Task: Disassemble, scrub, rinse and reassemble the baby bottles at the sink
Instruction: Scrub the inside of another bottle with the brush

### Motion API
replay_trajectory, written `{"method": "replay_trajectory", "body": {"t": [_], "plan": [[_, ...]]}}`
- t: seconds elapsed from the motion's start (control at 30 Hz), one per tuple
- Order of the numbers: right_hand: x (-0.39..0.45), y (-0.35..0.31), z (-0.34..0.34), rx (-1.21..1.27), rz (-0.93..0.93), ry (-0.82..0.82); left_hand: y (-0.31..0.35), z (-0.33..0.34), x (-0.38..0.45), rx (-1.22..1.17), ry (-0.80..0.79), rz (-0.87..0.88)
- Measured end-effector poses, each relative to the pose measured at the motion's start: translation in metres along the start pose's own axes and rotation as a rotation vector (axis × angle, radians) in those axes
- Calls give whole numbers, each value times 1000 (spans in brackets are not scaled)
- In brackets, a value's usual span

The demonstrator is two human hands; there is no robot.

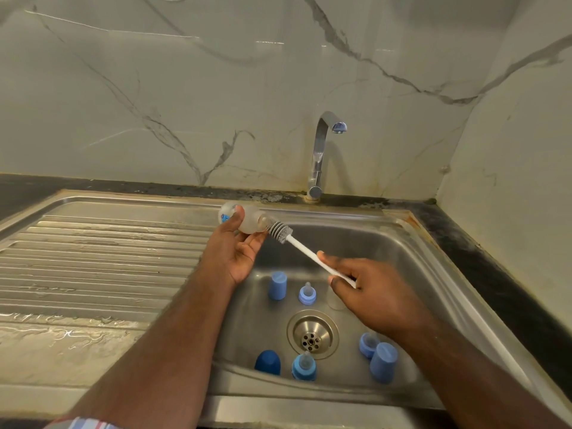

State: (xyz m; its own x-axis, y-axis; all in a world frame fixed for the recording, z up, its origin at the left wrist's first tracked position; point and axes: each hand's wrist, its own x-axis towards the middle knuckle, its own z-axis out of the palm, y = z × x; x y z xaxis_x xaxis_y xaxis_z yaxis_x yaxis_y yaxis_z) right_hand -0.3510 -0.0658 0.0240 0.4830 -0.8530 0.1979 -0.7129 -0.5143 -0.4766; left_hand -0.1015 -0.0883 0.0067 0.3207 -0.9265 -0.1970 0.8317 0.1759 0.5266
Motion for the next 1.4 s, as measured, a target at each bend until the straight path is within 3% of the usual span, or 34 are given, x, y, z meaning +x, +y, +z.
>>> {"method": "replay_trajectory", "body": {"t": [0.2, 0.33, 0.4, 0.53, 0.63, 0.77, 0.87, 1.07, 1.13, 1.27, 1.4], "plan": [[5, -5, 1, -367, -60, 9, -7, 3, 2, 147, 33, 15], [3, -6, 2, -19, 26, -115, -8, 1, 3, 191, 28, 24], [2, -4, -1, 38, 31, -102, -7, 1, 2, 212, 27, 28], [2, -5, 0, -190, -9, -2, -6, 1, 2, 244, 9, 19], [4, -12, 8, -256, -16, -36, -5, -1, 3, 292, -19, 8], [4, -8, 5, 91, 82, -207, -6, -4, 5, 288, -21, 20], [-4, -5, -3, 327, 177, -218, -5, -6, 7, 273, -29, 22], [1, -12, 8, -11, 93, -112, -6, -5, 6, 294, -42, 8], [0, -15, 12, 65, 101, -176, -5, -5, 6, 309, -52, 9], [-7, -11, 6, 467, 209, -238, -4, -5, 7, 279, -39, 27], [-4, -8, 7, 190, 128, -132, -4, -5, 7, 288, -15, 22]]}}
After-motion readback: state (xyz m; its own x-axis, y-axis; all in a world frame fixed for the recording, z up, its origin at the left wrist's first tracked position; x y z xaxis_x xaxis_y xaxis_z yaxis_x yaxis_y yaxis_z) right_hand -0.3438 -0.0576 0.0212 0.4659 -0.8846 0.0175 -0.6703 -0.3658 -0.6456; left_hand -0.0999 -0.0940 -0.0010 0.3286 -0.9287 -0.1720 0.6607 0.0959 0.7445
